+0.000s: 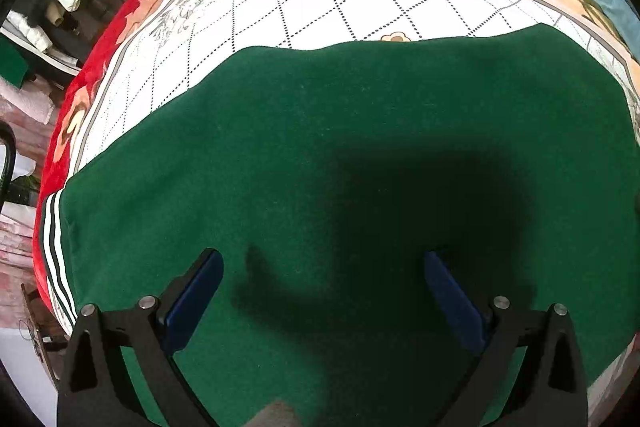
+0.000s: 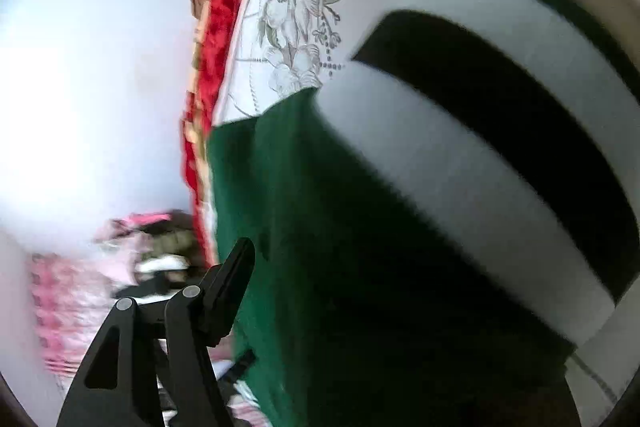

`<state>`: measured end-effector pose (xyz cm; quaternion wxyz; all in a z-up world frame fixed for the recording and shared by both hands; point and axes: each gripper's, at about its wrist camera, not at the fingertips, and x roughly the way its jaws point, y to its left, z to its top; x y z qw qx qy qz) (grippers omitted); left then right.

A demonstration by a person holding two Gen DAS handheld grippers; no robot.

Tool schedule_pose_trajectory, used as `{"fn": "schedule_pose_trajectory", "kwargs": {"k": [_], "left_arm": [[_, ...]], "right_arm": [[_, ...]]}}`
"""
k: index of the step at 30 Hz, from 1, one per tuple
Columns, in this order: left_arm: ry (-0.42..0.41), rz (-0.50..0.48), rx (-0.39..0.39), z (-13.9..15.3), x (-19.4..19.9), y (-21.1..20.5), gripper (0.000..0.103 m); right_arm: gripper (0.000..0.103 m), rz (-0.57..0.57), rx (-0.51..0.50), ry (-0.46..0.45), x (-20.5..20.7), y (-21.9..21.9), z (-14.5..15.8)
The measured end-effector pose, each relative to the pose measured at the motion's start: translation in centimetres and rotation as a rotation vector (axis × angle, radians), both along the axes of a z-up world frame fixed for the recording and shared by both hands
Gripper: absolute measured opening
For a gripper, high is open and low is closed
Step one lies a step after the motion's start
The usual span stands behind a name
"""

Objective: Fold large clothes

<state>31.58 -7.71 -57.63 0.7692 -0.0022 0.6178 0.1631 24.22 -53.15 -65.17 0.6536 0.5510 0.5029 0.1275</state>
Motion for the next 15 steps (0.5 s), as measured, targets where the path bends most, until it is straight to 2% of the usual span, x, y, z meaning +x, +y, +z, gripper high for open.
{"fn": "schedule_pose_trajectory", "kwargs": {"k": [1, 2, 7, 15], "left_arm": [[-0.001, 0.003, -0.002, 0.0, 0.0, 0.0, 0.103], [-0.001, 0.008, -0.008, 0.0, -0.1, -0.1, 0.103], [-0.009, 0.030, -0.031, 0.0, -0.3, 0.2, 0.103], [-0.013, 0.073, -0.100, 0.0, -0.7, 1.0, 0.103]], "right_arm": [[0.036, 0.021, -0.029, -0.002, 0.3, 0.4, 0.3], [0.030, 0.033, -0.057, -0.015, 0.6, 0.8, 0.9], [0.023, 0.033, -0.097, -0.042, 1.0, 1.9, 3.0], [0.021, 0.064, -0.189, -0.103, 2.8, 5.8, 8.4]]}}
